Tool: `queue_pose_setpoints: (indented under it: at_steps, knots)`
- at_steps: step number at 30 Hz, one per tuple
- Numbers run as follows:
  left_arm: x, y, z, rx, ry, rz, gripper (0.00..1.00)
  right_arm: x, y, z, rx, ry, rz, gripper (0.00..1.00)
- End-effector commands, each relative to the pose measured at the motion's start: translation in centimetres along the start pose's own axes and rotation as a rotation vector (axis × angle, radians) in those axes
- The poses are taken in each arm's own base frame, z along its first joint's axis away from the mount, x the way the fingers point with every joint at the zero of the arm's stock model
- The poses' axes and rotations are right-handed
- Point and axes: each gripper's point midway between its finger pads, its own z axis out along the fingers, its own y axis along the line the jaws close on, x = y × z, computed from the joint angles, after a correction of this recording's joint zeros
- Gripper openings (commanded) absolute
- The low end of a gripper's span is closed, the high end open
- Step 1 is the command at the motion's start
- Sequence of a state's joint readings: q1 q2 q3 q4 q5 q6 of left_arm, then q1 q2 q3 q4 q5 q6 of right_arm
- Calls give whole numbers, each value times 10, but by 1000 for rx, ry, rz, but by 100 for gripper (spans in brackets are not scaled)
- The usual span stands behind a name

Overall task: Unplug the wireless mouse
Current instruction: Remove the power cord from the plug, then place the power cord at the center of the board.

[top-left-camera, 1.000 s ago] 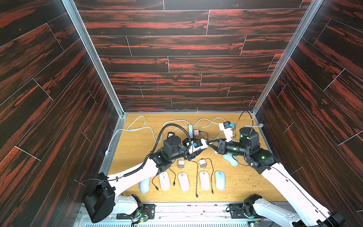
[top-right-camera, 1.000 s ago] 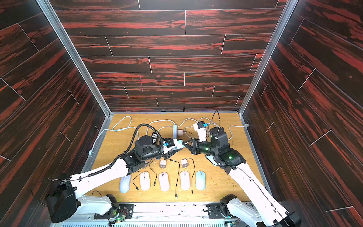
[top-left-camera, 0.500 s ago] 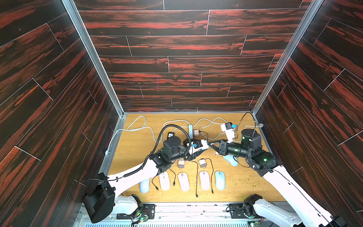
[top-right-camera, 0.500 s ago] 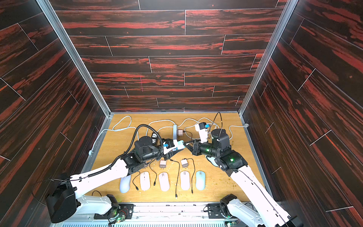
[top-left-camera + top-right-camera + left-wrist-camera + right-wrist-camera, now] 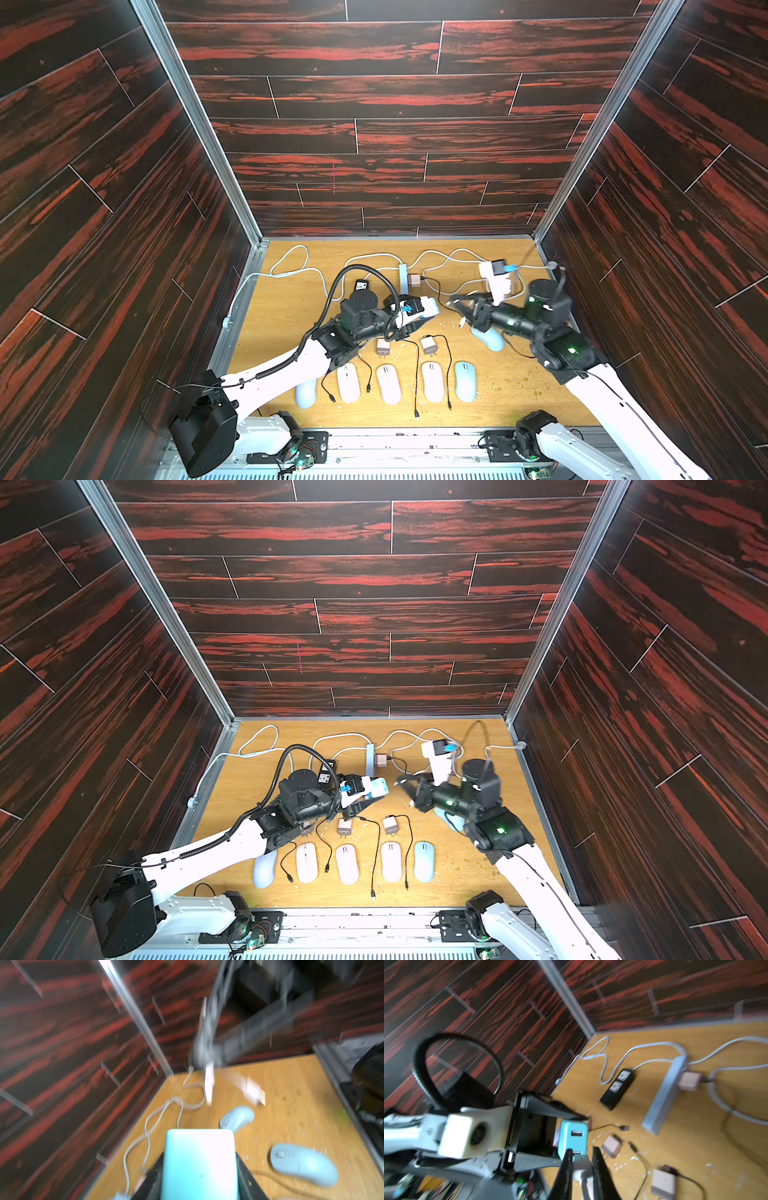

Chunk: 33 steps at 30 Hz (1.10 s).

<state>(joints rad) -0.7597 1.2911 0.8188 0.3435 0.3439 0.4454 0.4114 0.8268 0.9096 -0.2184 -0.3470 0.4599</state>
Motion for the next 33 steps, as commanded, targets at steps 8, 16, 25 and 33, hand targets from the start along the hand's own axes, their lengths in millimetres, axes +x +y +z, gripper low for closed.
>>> queue_pose_setpoints:
  at_steps: [8,16,25,33]
  knots:
    - [39,12,-8,-74,144,-53,0,-42,-27,-14,229,-123,46,0]
    - [28,46,-7,-266,56,-244,0,46,-103,-23,595,-48,448,0]
    - [28,48,-3,-273,46,-277,0,163,-151,-29,768,152,596,0]
    - [32,43,-4,-251,62,-264,0,212,-176,-34,859,264,617,0]
